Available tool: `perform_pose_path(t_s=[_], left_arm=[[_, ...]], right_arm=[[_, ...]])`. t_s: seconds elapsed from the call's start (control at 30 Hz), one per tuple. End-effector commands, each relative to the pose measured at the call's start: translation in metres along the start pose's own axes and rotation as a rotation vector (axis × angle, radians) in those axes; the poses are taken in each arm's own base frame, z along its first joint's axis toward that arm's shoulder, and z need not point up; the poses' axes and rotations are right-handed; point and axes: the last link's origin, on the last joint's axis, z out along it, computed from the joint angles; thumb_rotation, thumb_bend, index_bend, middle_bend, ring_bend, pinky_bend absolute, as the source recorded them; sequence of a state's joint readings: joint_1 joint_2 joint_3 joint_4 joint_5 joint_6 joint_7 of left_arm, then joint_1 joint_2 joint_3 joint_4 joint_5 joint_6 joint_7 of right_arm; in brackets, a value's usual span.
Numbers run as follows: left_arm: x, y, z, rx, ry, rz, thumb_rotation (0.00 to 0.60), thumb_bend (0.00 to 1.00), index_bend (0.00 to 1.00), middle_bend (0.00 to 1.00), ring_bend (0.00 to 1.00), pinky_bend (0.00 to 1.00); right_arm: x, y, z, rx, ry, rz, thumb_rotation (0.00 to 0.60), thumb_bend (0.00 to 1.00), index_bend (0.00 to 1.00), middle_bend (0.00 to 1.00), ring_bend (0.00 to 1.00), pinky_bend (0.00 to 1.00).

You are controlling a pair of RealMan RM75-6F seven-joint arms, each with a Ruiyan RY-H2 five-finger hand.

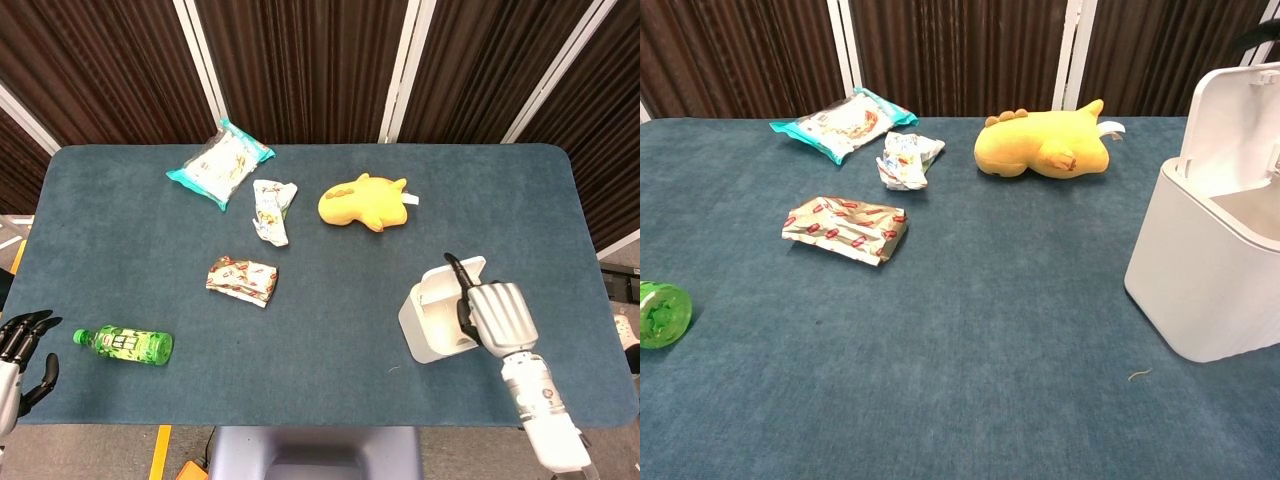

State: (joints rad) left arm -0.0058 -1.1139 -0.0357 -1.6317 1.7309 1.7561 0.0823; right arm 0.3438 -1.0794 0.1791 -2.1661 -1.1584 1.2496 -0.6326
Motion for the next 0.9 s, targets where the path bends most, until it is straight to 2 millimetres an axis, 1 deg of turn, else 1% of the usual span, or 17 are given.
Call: perform_pose_path(t_s=[0.03,0.23,0.4,0.57,0.73,0.9], left_arm=[[0.000,-0.001,0.000,0.003,0.000,-0.002,0.600,0.55,0.27,0.24,0.23,0.37],[0.001,-0.002,0.000,0.003,0.003,-0.006,0.600,0.55,0.27,0.24,0.23,0.37],[0.001,-0.001,0.000,0.000,0.001,-0.006,0.600,0.55,0.27,0.24,0.23,0.37],[0.000,0.000,0.000,-0.006,-0.002,-0.005,0.600,0.55,0.27,0.24,0.23,0.37],[0.001,0.000,0.000,-0.001,0.000,-0.005,0.600,0.55,0.27,0.24,0.23,0.37],[0.002,-0.001,0.000,0.006,0.007,-0.009,0.600,0.55,0.27,0.24,0.23,0.37]], right_arm=[[-0.006,-0.002,0.000,0.009,-0.021,-0.022,0.600,0.75,0.11,0.75,0.80,0.72],[-0.012,0.000,-0.010,0.020,-0.022,-0.040,0.600,0.76,0.22,0.75,0.80,0.72],[-0.014,0.006,-0.025,0.032,0.025,-0.070,0.600,0.76,0.24,0.75,0.80,0.72],[-0.017,0.015,-0.045,0.045,0.059,-0.076,0.600,0.76,0.25,0.75,0.80,0.72],[-0.025,0.027,-0.066,0.064,0.048,-0.085,0.600,0.76,0.25,0.75,0.80,0.72],[-0.034,0.038,-0.083,0.079,0.027,-0.086,0.600,0.76,0.26,0.75,0.80,0.72]])
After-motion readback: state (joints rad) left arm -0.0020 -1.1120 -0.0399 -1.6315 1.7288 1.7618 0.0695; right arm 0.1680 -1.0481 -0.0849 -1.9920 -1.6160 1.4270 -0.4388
